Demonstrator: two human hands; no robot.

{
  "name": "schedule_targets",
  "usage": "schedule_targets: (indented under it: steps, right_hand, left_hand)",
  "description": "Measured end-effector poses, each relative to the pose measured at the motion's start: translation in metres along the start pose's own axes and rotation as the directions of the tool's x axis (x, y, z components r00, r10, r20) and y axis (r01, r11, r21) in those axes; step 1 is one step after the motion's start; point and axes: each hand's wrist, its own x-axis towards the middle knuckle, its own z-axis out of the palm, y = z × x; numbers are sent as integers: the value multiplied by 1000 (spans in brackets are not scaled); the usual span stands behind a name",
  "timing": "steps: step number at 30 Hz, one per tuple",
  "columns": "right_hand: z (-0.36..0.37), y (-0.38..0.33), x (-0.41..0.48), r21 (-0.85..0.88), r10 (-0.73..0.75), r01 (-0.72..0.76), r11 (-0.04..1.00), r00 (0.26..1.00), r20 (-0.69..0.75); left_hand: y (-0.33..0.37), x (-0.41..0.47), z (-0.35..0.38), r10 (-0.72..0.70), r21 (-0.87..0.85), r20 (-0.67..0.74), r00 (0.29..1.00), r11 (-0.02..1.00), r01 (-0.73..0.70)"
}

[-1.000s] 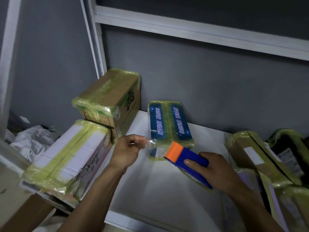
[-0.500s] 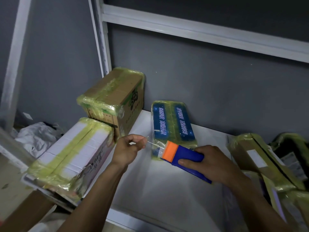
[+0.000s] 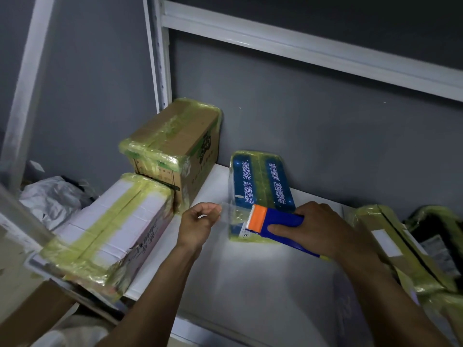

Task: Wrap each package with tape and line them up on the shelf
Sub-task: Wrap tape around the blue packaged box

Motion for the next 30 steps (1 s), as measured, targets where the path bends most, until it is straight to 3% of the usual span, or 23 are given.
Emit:
schedule_targets:
  steps: [9,20,24,30]
  right_hand:
    - [0,-14,27,-173,33,-29,984,999,20]
    - [9,-16,44,-184,93,-79,980,993,71]
    - [10,-16,44,-201,108,-91,975,991,77]
    - [10,-12,47,-183,112,-92,979,989,101]
  left_hand:
    - [-19,16,9,-62,-129,-22,998,990,59]
    - [-41,15,27,-193,-123,43,980,973,197]
    - [-38,14,33,-124,-17,34,992,992,125]
    - [-39,8,26,130,121,-64,990,985,-121]
